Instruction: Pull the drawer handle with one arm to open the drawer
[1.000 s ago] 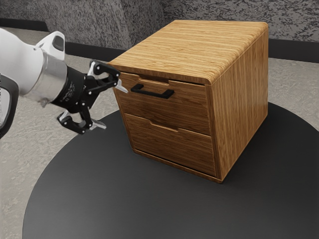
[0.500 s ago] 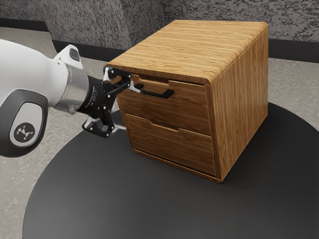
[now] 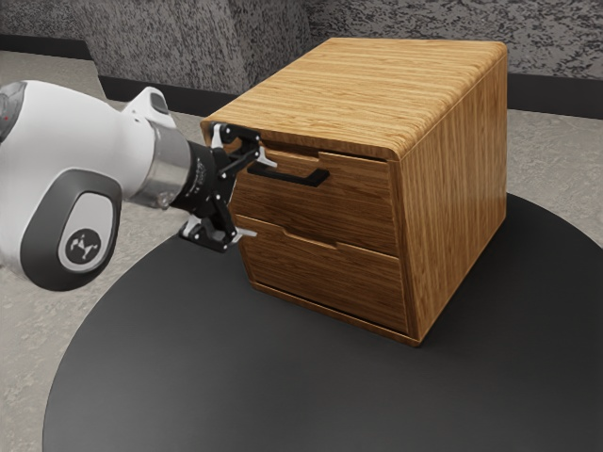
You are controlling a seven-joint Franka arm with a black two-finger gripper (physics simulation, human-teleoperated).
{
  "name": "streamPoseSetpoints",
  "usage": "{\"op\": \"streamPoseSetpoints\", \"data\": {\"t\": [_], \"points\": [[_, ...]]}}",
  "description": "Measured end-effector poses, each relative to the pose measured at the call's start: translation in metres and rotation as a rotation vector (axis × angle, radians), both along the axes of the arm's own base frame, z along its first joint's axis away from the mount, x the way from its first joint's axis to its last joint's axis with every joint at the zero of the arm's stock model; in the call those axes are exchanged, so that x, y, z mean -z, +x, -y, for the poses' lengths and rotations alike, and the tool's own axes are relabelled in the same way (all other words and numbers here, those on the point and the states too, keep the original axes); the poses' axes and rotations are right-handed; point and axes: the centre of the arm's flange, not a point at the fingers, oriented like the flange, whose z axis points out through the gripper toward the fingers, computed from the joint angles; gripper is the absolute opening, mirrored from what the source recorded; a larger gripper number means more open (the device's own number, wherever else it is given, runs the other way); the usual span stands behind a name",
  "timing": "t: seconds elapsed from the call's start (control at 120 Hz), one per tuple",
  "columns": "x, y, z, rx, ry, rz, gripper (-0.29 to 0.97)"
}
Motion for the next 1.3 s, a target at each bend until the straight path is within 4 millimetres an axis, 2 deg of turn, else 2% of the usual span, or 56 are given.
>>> {"op": "streamPoseSetpoints", "data": {"t": [0.158,0.342,0.775,1.3], "points": [[-0.002,0.002,-0.002,-0.013,-0.007,0.033,0.67],[0.010,0.012,-0.005,-0.026,-0.013,0.041,0.67],[0.022,0.025,-0.010,-0.045,-0.023,0.046,0.67],[0.021,0.039,-0.014,-0.052,-0.025,0.067,0.67]]}}
